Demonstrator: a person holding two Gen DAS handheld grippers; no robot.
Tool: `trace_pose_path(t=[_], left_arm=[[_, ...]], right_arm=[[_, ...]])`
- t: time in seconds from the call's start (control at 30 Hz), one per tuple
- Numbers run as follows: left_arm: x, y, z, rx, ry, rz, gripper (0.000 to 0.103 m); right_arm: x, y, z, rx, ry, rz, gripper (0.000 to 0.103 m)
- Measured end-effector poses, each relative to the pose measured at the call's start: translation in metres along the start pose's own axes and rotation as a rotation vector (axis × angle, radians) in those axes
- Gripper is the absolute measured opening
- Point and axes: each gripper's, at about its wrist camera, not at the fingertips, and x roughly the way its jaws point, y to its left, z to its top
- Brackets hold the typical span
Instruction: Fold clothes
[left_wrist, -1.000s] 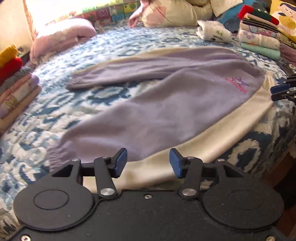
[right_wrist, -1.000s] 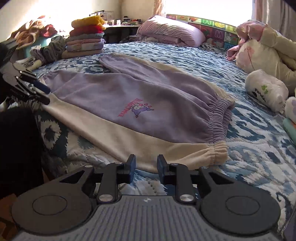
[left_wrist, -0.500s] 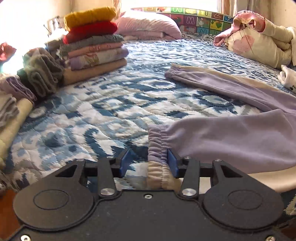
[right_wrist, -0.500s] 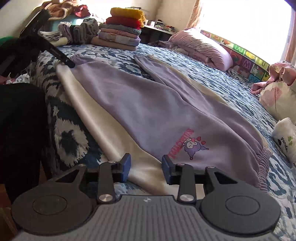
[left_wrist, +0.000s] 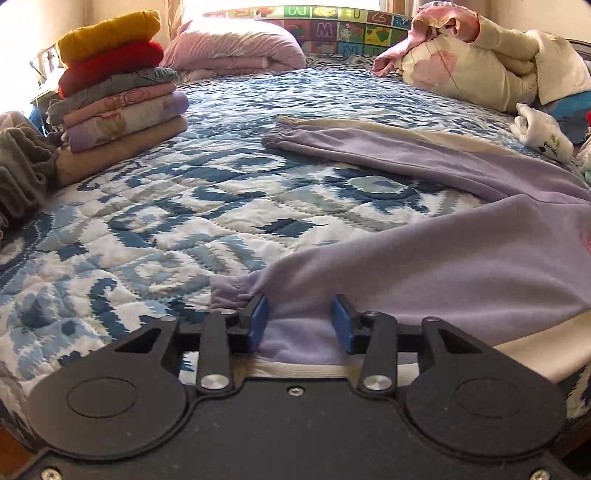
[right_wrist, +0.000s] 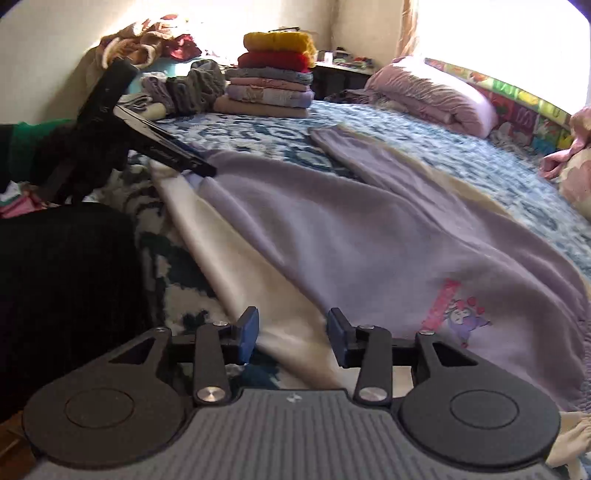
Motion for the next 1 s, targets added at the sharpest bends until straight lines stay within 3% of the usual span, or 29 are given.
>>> trace_pose_path(t=[0.23, 0.47, 0.53, 0.67, 0.73, 0.8, 0.87, 0.93, 1.0], left_arm=[[-0.034, -0.016, 0.024, 0.042, -0.116, -0.021, 0.030], [-0.012, -0.106, 0.067, 0.223, -0.147, -0.188, 0.030], [0.003, -0.131, 0.081, 0.243, -0.147, -0.227, 0.030], [0.039, -0.184, 0.114, 0.275, -0.143, -0.308, 0.030], [0.058, -0.201, 0.121, 0.293, -0.128, -0.324, 0.031], [0.091, -0.212, 0.121, 0.340, -0.022, -0.275, 0.034], [0.116, -0.199, 0.114, 0.310, 0.031, -0.274, 0.045], [0.117, -0.177, 0.116, 0.225, 0.059, -0.321, 0.046], [0.108, -0.158, 0.119, 0.149, 0.016, -0.313, 0.046]], right_arm=[[-0.018, -0.036, 0.011, 0.126, -0.143, -0.150, 0.041], [-0.035, -0.072, 0.022, 0.252, -0.284, -0.300, 0.041], [-0.035, -0.091, 0.020, 0.309, -0.289, -0.364, 0.040], [-0.033, -0.115, 0.015, 0.341, -0.274, -0.459, 0.039], [-0.029, -0.125, 0.011, 0.365, -0.259, -0.465, 0.039], [-0.017, -0.135, 0.004, 0.377, -0.158, -0.475, 0.039], [-0.004, -0.141, -0.004, 0.369, -0.052, -0.480, 0.037], [-0.005, -0.133, -0.005, 0.317, -0.045, -0.486, 0.038], [-0.008, -0.135, -0.009, 0.335, -0.053, -0.467, 0.038]])
